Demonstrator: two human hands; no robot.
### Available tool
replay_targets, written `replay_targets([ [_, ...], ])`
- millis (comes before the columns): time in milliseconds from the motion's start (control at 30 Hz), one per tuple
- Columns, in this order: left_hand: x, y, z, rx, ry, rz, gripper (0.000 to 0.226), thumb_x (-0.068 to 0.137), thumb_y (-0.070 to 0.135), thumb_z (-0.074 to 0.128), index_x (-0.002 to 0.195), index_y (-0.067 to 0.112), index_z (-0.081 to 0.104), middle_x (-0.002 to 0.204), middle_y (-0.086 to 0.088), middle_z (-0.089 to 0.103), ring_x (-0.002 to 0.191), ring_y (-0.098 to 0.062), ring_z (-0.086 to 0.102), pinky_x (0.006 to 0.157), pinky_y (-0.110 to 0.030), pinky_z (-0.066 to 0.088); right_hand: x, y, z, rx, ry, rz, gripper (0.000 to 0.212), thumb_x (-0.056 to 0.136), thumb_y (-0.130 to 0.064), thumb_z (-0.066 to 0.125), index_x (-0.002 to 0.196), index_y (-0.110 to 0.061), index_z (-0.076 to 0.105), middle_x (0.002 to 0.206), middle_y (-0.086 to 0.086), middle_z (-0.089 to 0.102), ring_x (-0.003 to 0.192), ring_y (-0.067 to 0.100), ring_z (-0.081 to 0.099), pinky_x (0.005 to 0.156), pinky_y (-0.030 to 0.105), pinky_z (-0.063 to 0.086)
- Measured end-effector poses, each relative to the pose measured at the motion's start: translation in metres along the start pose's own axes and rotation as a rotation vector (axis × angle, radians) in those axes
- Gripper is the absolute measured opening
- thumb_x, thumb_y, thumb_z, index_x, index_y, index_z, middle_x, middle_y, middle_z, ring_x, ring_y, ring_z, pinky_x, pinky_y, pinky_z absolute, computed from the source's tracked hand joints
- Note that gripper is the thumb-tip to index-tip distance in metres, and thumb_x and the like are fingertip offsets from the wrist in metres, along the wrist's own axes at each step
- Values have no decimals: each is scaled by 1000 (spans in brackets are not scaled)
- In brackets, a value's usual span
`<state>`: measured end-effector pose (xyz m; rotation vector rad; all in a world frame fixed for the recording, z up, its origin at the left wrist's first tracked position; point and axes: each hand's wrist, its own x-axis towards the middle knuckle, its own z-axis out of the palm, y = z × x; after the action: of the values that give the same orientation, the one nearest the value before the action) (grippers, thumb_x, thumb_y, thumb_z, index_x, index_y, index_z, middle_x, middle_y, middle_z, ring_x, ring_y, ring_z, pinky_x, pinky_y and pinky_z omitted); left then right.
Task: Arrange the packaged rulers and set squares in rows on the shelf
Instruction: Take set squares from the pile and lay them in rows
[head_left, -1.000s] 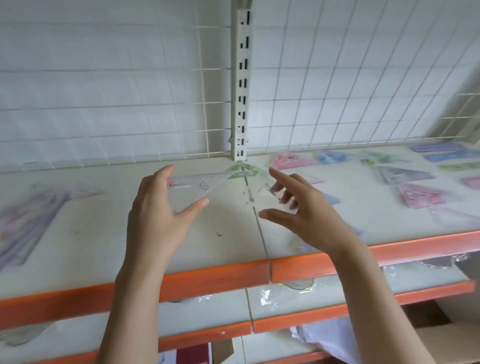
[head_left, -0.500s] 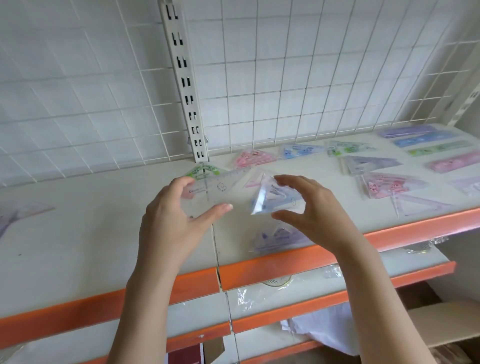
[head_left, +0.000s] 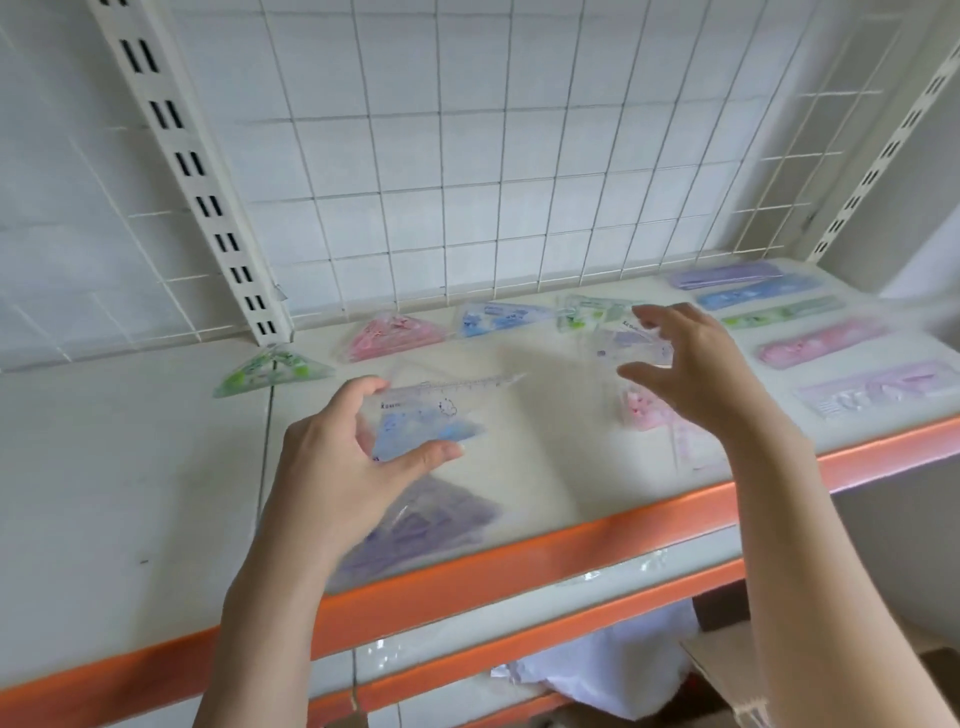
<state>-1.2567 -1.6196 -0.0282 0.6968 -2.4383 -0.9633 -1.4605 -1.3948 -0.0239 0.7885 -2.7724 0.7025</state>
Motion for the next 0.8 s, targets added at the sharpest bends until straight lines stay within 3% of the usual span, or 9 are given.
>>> replay_targets([
  [133, 9, 28, 40, 51, 16, -5, 92, 47, 75, 58, 127, 29, 52, 70, 8, 52, 74, -13, 52, 72, -28, 39, 29, 38, -2, -49, -185, -64, 64, 79, -22, 73, 137, -13, 47, 131, 11, 51, 120, 30, 47, 102, 42, 37],
  [267, 20, 51, 73, 71, 69, 26, 74, 65, 54, 73, 130, 29, 48, 90, 11, 55, 77, -15, 51, 75, -29, 42, 49, 52, -3, -57, -300, -126, 65, 82, -27, 70, 140, -15, 42, 139, 9, 47, 128, 27, 41, 107, 37, 32],
  [400, 31, 63, 95, 68, 114, 79, 70, 69, 50, 73, 129, 27, 48, 108, 11, 52, 82, -14, 51, 82, -30, 43, 61, 57, -1, -64, -414, -184, 68, 85, -24, 66, 145, -18, 34, 148, 6, 37, 137, 23, 30, 109, 32, 24],
  [533, 43, 79, 112, 119, 69, 121, 71, 69, 52, 72, 130, 23, 49, 117, 8, 53, 83, -15, 56, 81, -27, 42, 59, 72, -12, 29, -400, -183, 63, 87, -18, 62, 144, -20, 35, 147, 3, 38, 135, 20, 31, 106, 26, 24],
  [667, 66, 107, 143, 218, -52, 193, 75, 73, 60, 65, 134, 22, 44, 132, 3, 50, 116, -18, 52, 95, -33, 42, 52, 92, -22, 64, -316, -136, 47, 92, -18, 56, 138, -20, 44, 141, 0, 46, 123, 19, 45, 88, 17, 28],
  [733, 79, 120, 160, 275, -114, 230, 74, 75, 61, 62, 135, 21, 42, 134, 1, 49, 121, -19, 47, 98, -34, 40, 47, 101, -25, 76, -263, -97, 43, 93, -16, 55, 135, -18, 48, 137, 1, 51, 114, 21, 51, 79, 14, 26],
  [800, 89, 128, 175, 306, -154, 253, 73, 76, 61, 62, 134, 20, 43, 132, 0, 48, 121, -20, 47, 98, -36, 40, 41, 108, -25, 109, -213, -49, 40, 92, -15, 55, 132, -16, 52, 131, 4, 54, 110, 22, 53, 80, 17, 28],
])
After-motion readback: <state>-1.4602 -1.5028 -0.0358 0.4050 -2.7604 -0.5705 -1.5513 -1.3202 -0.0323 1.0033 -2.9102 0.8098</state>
